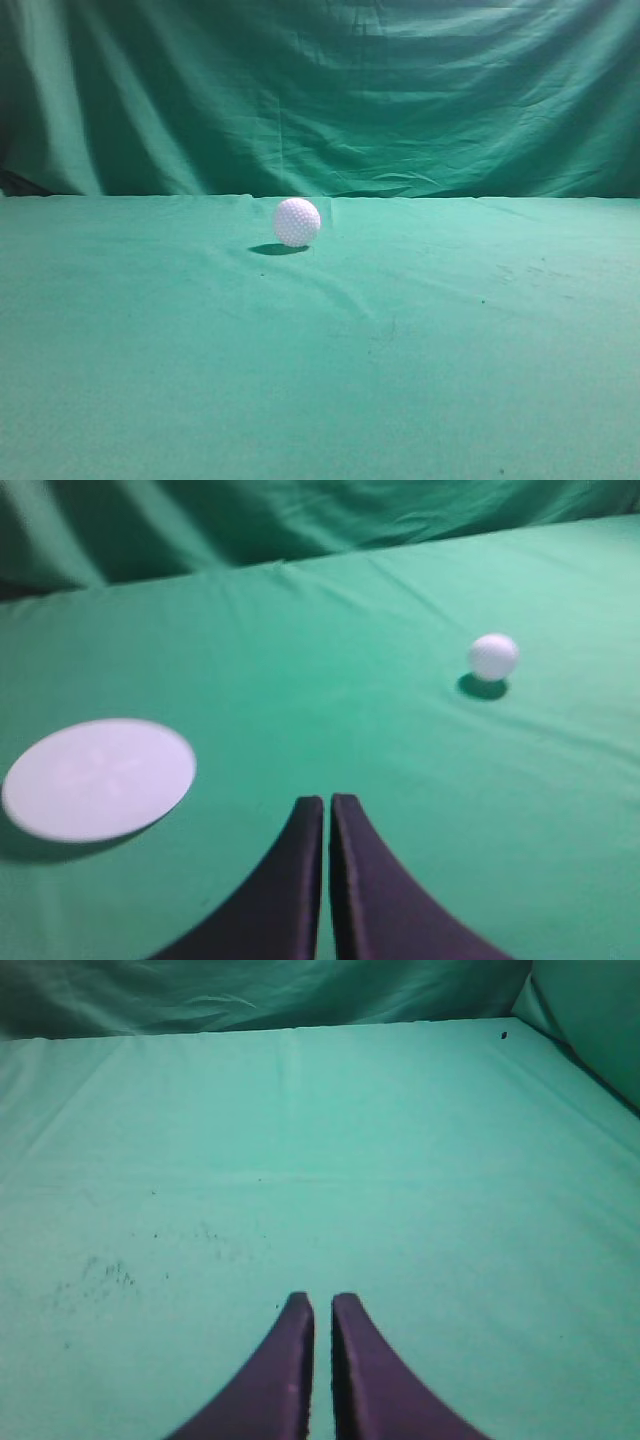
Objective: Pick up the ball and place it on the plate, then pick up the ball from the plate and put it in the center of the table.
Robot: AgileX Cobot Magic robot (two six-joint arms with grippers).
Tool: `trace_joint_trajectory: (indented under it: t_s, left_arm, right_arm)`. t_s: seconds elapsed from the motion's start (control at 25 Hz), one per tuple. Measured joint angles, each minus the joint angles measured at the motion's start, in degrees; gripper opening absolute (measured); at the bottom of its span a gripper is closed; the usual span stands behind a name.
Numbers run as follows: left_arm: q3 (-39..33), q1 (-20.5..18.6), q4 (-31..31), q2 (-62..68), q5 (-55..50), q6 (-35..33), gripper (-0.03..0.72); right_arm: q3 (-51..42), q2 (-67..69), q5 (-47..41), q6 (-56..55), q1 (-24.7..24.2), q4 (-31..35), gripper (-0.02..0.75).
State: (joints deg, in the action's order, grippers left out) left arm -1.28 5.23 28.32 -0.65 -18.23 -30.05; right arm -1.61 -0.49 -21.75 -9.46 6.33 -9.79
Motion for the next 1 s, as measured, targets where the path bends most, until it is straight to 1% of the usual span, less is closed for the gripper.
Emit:
trace_joint_trajectory:
  t_s: [0.04, 0.08, 0.12, 0.16, 0.2, 0.32, 0.48, 1.0]
  left_arm:
    - [0.00, 0.00, -5.97, 0.00, -0.39, 6.27, 0.000]
    - [0.00, 0.00, -11.40, 0.00, -0.97, 10.97, 0.000]
    - [0.00, 0.00, -15.11, 0.00, -1.26, 15.53, 0.000]
    - [0.00, 0.00, -18.53, 0.00, -1.26, 18.63, 0.000]
    - [0.00, 0.00, -20.76, 0.00, -1.26, 20.25, 0.000]
    - [0.00, 0.00, -24.44, 0.00, -1.34, 22.55, 0.000]
    - [0.00, 0.00, -26.35, 0.00, -1.34, 23.06, 0.000]
    - [0.00, 0.00, -26.35, 0.00, -1.34, 23.96, 0.000]
  right_arm:
    - [0.00, 0.00, 0.00, 0.00, 0.00, 0.00, 0.070]
    - [0.00, 0.00, 0.00, 0.00, 0.00, 0.00, 0.070]
    - [0.00, 0.00, 0.00, 0.00, 0.00, 0.00, 0.070]
    - [0.00, 0.00, 0.00, 0.00, 0.00, 0.00, 0.070]
    - [0.00, 0.00, 0.00, 0.00, 0.00, 0.00, 0.070]
    - [0.00, 0.00, 0.00, 0.00, 0.00, 0.00, 0.070]
    - [0.00, 0.00, 0.00, 0.00, 0.00, 0.00, 0.070]
    - [0.00, 0.00, 0.00, 0.00, 0.00, 0.00, 0.070]
